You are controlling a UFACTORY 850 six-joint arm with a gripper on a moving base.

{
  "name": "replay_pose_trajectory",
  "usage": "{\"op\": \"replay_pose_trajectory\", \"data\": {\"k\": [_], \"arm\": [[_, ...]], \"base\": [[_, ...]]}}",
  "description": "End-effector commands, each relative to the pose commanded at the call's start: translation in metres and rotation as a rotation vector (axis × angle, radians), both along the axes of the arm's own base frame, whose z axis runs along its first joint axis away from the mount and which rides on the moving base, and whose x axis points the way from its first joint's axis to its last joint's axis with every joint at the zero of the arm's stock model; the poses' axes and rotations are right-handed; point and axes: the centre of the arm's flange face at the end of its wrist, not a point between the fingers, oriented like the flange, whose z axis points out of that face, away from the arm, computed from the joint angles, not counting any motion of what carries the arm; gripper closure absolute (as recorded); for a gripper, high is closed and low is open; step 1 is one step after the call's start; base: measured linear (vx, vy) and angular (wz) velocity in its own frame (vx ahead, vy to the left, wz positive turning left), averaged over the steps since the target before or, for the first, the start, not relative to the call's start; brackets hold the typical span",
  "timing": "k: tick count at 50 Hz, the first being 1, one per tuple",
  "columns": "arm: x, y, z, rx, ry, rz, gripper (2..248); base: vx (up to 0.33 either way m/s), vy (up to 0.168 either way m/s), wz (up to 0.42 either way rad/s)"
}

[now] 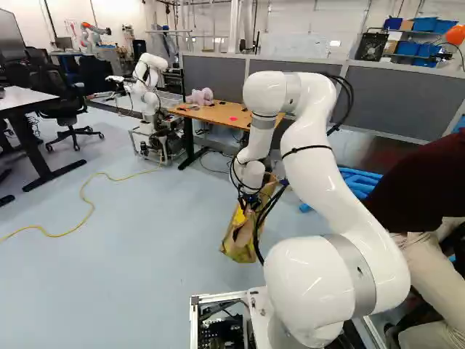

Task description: Pick up the bag on the ground and place it on the table

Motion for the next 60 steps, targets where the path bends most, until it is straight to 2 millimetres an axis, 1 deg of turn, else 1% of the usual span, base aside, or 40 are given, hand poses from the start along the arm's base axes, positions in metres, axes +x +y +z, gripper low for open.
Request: {"op": "replay_pose_trajectory", "data": {"k": [27,60], "arm": [[-0.008,0.0,0.04,-0.051,-0.029,0.268,228],[-0.02,0.0,0.087,-0.063,-0.082,0.286,228]], "base": [[0.0,0.0,0.0],[0.0,0.0,0.0]]}}
